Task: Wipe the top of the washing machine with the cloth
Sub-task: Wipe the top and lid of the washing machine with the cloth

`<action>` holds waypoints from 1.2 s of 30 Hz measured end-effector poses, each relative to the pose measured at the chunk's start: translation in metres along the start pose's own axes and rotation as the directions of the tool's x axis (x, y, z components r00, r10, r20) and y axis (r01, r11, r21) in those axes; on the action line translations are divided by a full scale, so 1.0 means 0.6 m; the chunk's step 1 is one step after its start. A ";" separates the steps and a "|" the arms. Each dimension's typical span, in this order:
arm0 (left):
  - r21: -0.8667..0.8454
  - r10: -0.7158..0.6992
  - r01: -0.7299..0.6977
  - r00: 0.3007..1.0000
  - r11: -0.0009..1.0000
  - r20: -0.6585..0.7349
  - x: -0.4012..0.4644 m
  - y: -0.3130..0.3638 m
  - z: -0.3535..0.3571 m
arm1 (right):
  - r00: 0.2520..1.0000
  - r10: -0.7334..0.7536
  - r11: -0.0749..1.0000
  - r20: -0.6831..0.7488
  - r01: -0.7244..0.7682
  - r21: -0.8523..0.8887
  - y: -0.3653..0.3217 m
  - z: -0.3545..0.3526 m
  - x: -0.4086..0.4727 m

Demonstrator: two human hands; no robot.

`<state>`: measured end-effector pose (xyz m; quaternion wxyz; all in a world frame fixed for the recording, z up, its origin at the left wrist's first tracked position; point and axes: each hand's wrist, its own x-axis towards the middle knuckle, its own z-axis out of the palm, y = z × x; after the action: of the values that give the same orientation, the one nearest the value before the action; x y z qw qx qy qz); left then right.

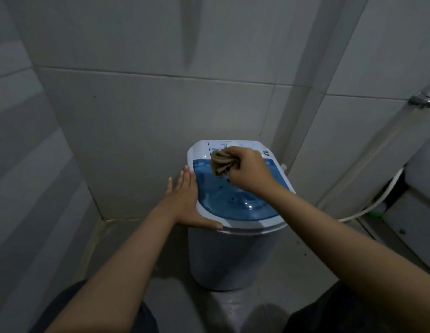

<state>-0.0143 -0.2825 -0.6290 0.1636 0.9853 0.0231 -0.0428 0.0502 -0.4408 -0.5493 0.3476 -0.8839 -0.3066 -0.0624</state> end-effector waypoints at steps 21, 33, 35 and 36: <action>0.073 0.070 -0.058 0.984 0.996 -0.161 0.024 0.015 0.023 | 0.930 -0.155 0.819 0.334 0.310 -0.482 0.072 0.095 0.135; 0.065 0.037 -0.029 0.992 0.997 -0.117 0.013 0.023 0.016 | 0.882 -0.271 0.836 0.386 0.415 -0.360 0.084 0.039 0.036; 0.063 0.039 -0.032 0.994 0.997 -0.107 0.012 0.024 0.014 | 0.867 -0.287 0.824 0.407 0.440 -0.357 0.082 0.029 0.018; 0.061 0.039 -0.032 0.994 0.998 -0.103 0.012 0.024 0.014 | 0.857 -0.296 0.821 0.422 0.454 -0.346 0.081 0.025 0.011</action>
<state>-0.0069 -0.2987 -0.6327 0.1334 0.9909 0.0128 0.0107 0.0825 -0.4556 -0.5866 0.0623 -0.8558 -0.5120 -0.0395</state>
